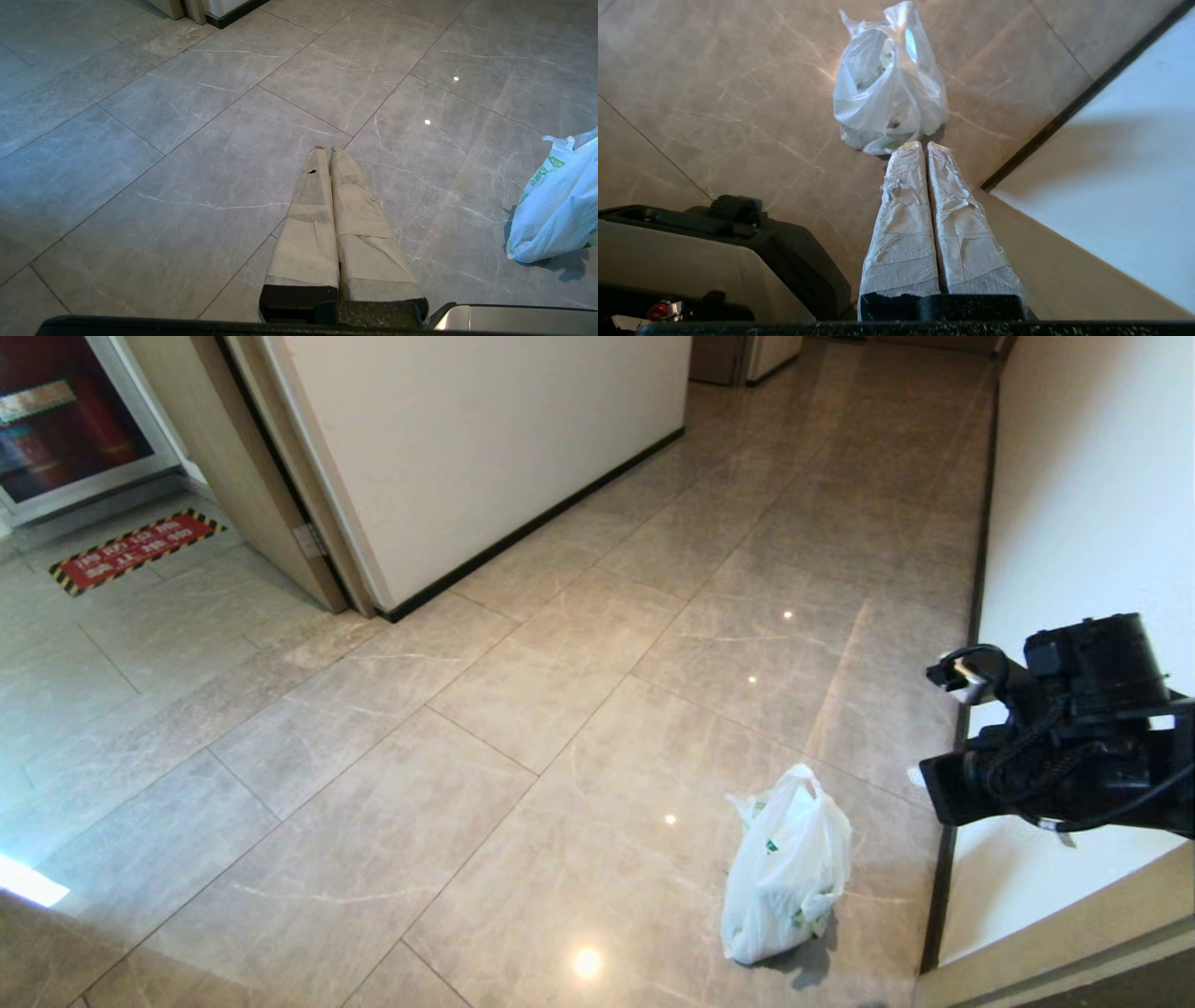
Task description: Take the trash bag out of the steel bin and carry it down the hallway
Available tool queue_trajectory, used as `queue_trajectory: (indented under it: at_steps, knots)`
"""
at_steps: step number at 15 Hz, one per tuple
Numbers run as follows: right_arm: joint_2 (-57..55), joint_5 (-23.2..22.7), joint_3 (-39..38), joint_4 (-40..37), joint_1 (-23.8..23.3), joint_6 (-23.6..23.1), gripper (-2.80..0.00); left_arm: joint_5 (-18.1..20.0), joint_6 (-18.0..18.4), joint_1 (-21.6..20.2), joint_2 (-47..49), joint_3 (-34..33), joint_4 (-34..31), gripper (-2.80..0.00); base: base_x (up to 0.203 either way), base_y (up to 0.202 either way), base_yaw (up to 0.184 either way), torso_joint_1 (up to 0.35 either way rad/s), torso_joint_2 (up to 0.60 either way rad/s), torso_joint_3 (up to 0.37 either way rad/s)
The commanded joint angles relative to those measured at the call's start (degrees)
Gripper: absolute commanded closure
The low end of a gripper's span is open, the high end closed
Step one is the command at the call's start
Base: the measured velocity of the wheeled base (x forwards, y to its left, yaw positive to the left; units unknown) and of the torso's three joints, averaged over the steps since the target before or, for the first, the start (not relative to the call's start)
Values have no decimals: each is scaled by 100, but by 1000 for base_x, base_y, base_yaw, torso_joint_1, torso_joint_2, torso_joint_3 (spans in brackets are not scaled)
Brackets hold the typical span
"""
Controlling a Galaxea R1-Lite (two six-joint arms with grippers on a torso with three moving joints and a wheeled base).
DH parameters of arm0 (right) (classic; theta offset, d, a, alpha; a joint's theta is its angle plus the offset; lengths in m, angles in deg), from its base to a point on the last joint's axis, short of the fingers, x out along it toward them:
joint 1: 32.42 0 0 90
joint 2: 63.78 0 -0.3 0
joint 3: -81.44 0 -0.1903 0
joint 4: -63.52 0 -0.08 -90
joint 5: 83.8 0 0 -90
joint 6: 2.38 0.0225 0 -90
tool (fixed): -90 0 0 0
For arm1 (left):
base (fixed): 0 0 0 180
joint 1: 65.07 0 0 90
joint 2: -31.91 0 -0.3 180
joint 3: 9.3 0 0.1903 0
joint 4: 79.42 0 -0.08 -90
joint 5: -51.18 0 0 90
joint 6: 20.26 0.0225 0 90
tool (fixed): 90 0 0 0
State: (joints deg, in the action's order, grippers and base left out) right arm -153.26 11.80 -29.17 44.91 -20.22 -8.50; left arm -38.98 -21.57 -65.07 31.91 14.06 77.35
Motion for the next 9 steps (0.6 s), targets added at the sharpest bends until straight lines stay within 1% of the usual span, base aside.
queue_trajectory:
  at_steps: [1,3,6,8,9]
  knots:
    - [1018,60,-273,-60,1,4,0,-2,-7,0,0,-6,4,0,0,0,0,0,0,0]
    - [1872,136,-789,-114,-51,24,0,-2,-8,0,-1,0,4,0,0,0,0,0,0,0]
    - [3304,145,-1886,-157,-236,119,0,-2,-1,0,0,0,4,0,0,0,0,0,0,0]
    - [4158,98,-2627,-216,-513,172,0,-2,-1,0,0,-9,4,0,0,0,0,0,0,0]
    - [4521,-59,-2795,-416,-840,233,0,-2,-1,0,-1,-9,4,0,0,0,0,0,0,0]
